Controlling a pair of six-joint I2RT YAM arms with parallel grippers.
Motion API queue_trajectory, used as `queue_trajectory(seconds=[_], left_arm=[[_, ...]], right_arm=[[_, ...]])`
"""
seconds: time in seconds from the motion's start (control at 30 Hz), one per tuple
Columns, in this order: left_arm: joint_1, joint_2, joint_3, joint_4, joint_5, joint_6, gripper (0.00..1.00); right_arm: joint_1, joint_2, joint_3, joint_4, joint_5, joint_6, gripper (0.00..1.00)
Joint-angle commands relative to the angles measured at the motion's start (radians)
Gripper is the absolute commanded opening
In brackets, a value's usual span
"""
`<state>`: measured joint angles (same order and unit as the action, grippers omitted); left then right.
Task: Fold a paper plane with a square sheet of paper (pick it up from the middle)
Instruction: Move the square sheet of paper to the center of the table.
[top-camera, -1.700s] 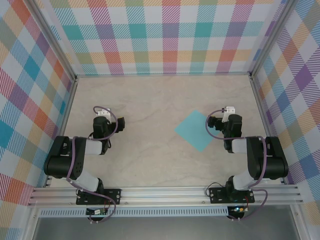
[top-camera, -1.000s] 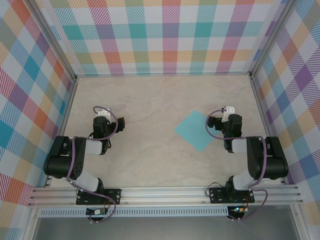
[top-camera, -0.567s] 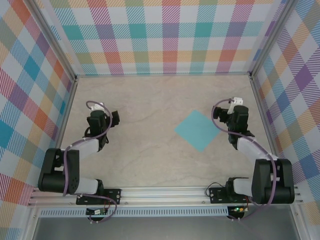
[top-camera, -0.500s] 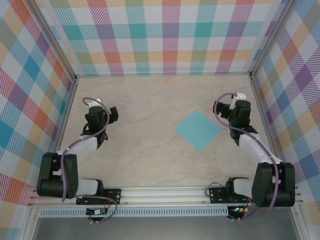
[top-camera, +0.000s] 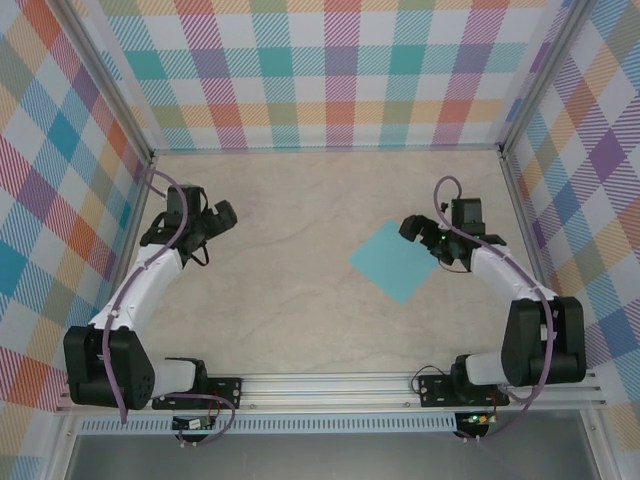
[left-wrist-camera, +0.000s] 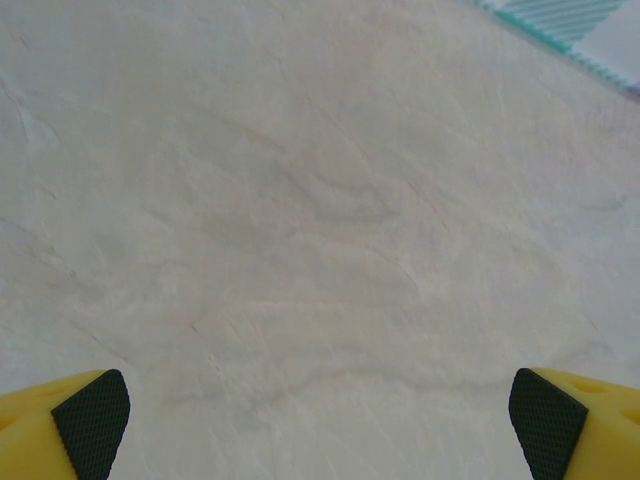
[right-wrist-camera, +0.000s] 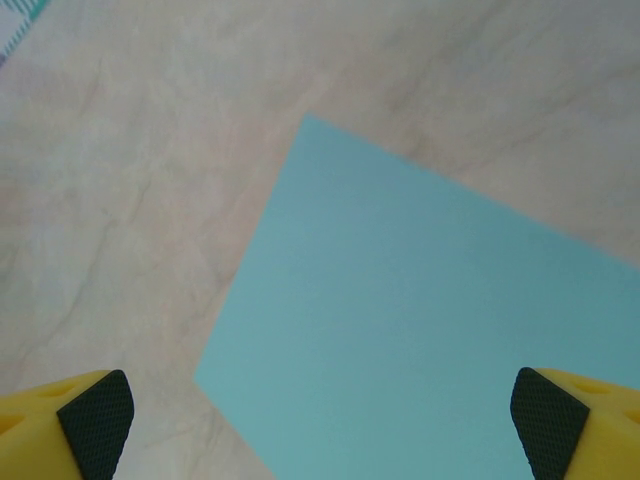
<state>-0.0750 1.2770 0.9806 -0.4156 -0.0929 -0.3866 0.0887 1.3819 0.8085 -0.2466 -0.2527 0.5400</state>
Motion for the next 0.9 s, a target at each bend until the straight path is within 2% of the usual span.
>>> queue_trajectory(seconds=[0.0,0.23,0.53,0.87], left_arm=[[0.012,0.02,0.033,-0.112,0.108,-0.021,1.0],[0.012,0.023,0.018,-0.095,0.158,-0.025,1.0],[0.011,0.029,0.003,-0.095,0.146,-0.035,1.0],[0.011,0.034,-0.01,-0.082,0.128,-0.044,1.0]], right_arm=[[0.04,0.035,0.014,-0.056,-0.072,0.074,1.0],[0.092,0.134,0.017,-0.092,-0.023,0.125,0.93],[0.19,0.186,-0.014,-0.159,0.054,0.259,0.93],[0.481,0.236,-0.032,-0.154,0.015,0.571,0.92]])
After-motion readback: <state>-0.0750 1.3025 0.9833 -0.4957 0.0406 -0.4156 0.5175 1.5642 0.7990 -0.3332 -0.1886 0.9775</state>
